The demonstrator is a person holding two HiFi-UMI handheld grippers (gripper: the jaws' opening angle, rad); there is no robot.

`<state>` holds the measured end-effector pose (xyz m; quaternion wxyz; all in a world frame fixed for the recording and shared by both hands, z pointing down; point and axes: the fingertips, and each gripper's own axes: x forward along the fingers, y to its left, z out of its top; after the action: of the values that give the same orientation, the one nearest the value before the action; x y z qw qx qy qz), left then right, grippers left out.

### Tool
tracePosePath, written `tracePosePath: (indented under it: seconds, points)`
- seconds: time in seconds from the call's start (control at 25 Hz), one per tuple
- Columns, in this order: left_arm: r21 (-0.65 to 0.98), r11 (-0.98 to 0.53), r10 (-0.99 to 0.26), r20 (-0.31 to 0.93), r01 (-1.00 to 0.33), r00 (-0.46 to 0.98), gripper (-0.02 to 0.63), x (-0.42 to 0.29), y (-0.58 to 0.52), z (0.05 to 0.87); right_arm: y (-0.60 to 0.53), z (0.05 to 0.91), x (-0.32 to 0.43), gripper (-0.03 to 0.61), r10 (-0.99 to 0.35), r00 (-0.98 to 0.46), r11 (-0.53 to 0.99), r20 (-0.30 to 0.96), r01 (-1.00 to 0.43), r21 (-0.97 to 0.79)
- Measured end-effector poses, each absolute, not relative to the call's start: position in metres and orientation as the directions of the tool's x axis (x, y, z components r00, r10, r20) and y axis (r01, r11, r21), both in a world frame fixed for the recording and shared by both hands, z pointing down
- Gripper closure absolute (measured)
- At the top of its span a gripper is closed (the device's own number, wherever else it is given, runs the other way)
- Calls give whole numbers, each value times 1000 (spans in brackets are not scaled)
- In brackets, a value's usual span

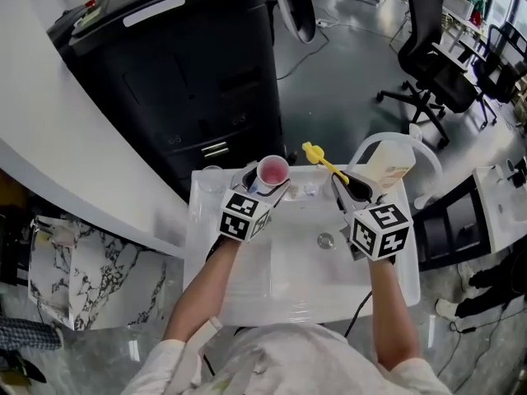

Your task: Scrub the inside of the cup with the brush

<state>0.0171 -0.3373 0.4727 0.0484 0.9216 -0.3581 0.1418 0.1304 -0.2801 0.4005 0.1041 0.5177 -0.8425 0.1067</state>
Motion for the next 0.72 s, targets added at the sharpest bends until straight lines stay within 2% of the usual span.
tracePosePath:
  seconds: [0.44, 0.72]
  points:
    - [-108, -695, -705, 296, -711, 644, 322, -23, -312, 433, -277, 378, 114, 543, -794, -542, 550, 277, -833, -52]
    - [-159, -702, -696, 360, -694, 622, 327, -31, -307, 431, -267, 372, 107, 543, -759, -586, 603, 285, -797, -34]
